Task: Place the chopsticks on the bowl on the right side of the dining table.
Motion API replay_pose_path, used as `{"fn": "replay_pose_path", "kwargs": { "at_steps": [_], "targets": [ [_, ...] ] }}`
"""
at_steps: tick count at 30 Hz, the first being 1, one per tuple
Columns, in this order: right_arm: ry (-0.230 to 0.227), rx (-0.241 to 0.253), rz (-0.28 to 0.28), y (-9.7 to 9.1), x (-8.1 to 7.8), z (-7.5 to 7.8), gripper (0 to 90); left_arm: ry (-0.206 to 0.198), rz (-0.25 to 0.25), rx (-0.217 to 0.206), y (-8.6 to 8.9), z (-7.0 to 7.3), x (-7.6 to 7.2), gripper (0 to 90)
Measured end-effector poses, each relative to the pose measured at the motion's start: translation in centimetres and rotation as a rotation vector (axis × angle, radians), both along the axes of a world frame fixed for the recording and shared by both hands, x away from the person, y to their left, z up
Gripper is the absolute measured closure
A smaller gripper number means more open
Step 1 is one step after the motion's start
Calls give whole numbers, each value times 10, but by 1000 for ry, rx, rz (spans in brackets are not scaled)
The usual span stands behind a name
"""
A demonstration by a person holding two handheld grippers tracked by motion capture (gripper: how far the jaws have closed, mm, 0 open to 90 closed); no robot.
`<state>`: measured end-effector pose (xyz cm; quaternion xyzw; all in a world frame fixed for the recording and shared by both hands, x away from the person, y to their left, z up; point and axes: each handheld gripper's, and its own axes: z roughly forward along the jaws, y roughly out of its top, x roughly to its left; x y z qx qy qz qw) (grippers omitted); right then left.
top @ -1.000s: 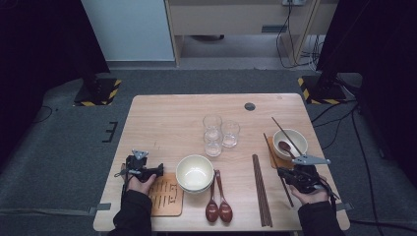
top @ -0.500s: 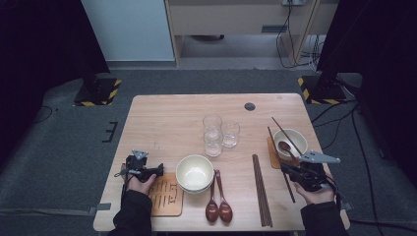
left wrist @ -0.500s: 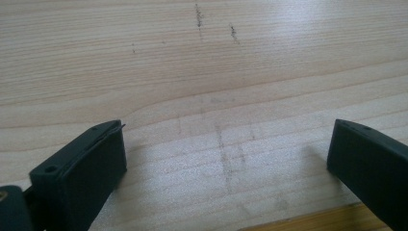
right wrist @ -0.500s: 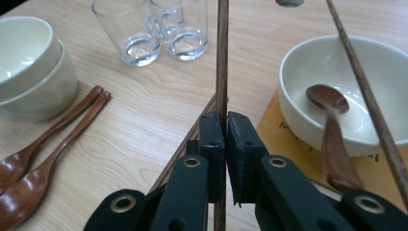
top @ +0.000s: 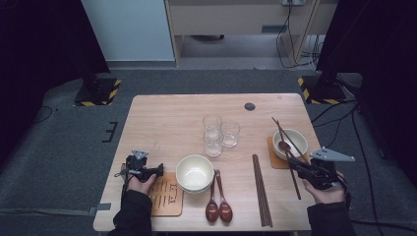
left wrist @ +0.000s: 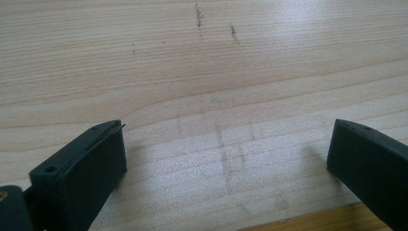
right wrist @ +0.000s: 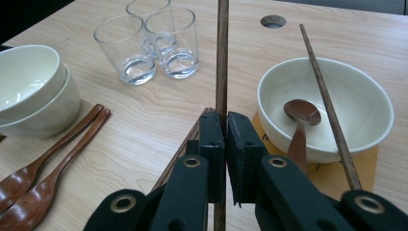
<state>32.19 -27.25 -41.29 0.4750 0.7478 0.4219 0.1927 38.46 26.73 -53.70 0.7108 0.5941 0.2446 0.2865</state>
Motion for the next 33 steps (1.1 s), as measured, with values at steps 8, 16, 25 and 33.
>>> {"fn": "replay_pose_path", "kwargs": {
  "at_steps": [8,16,25,33],
  "targets": [
    [-7,-1,-17,-8,-1,4,856,0,0,0,0,0,0,0],
    [-19,6,-34,-17,-2,9,856,0,0,0,0,0,0,0],
    [-25,-1,-64,-29,0,11,856,0,0,0,0,0,0,0],
    [-25,-7,-83,-34,11,11,856,0,0,0,0,0,0,0]
  ]
}}
